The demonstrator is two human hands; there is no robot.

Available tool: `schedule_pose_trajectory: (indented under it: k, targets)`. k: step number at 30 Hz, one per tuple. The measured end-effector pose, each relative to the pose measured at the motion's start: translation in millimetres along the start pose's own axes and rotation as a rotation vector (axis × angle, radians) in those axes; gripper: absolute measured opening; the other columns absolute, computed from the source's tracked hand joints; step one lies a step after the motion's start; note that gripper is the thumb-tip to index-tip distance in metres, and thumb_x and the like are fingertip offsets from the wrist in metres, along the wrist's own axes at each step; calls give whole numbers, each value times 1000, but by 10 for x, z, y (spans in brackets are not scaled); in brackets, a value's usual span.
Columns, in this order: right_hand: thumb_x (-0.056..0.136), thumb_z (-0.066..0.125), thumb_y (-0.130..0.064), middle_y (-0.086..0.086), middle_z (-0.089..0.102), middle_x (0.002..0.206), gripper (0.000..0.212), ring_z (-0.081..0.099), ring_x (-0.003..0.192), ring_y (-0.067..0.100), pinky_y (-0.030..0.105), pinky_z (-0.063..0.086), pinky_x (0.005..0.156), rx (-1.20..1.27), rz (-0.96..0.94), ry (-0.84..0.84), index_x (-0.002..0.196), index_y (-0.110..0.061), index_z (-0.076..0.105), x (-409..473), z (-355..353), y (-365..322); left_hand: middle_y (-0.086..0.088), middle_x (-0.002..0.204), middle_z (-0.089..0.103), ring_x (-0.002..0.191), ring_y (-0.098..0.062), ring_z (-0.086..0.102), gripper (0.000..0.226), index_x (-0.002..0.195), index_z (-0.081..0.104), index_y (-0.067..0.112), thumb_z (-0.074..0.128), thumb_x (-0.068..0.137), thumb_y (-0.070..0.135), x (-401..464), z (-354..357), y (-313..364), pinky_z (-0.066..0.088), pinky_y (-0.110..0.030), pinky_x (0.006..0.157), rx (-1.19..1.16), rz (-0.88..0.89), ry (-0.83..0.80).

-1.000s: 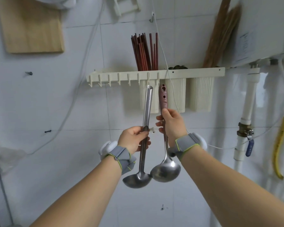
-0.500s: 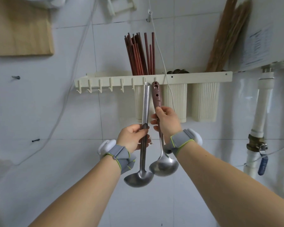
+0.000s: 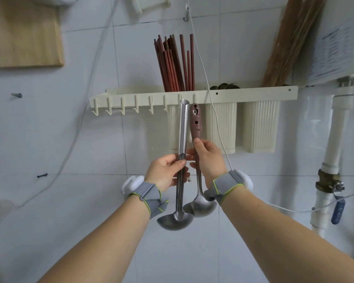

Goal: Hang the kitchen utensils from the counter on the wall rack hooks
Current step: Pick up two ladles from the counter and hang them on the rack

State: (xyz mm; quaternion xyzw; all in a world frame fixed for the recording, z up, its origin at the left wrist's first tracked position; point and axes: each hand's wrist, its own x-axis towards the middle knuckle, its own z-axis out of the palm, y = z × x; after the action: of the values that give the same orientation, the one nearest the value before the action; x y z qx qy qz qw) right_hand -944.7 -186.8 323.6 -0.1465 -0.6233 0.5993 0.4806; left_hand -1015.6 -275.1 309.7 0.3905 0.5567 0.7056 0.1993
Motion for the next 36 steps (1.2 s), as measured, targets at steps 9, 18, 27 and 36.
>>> schedule_pose_trajectory:
  k: [9, 18, 27, 36]
  targets:
    - [94, 46, -28, -2, 61, 72, 18, 60, 60, 10, 24, 48, 57, -33, 15, -11, 101, -13, 55, -43, -75, -88, -8, 67, 59, 48, -12, 64, 13, 83, 63, 13, 52, 88, 8, -7, 68, -10, 57, -25, 50, -27, -26, -21]
    - [93, 48, -27, -1, 60, 69, 21, 58, 60, 11, 26, 49, 58, -56, 36, -22, 102, -10, 57, -61, -120, -138, -9, 64, 60, 55, -19, 64, 15, 83, 64, 12, 50, 90, 9, -43, 127, -84, 60, -30, 56, -62, -43, -29]
    - [93, 48, -28, -1, 61, 70, 20, 60, 61, 12, 28, 50, 60, -64, 49, -32, 101, -11, 57, -69, -128, -147, -3, 52, 63, 52, -20, 64, 14, 79, 62, 11, 52, 88, 8, -30, 137, -31, 59, -30, 51, -162, -34, -14]
    - [93, 49, -29, -1, 64, 74, 18, 63, 70, 15, 36, 55, 75, -95, 43, -25, 98, -14, 57, -64, -135, -137, -10, 65, 59, 46, -14, 64, 13, 84, 62, 7, 50, 89, 6, -5, 78, -61, 58, -26, 52, -147, -81, -13]
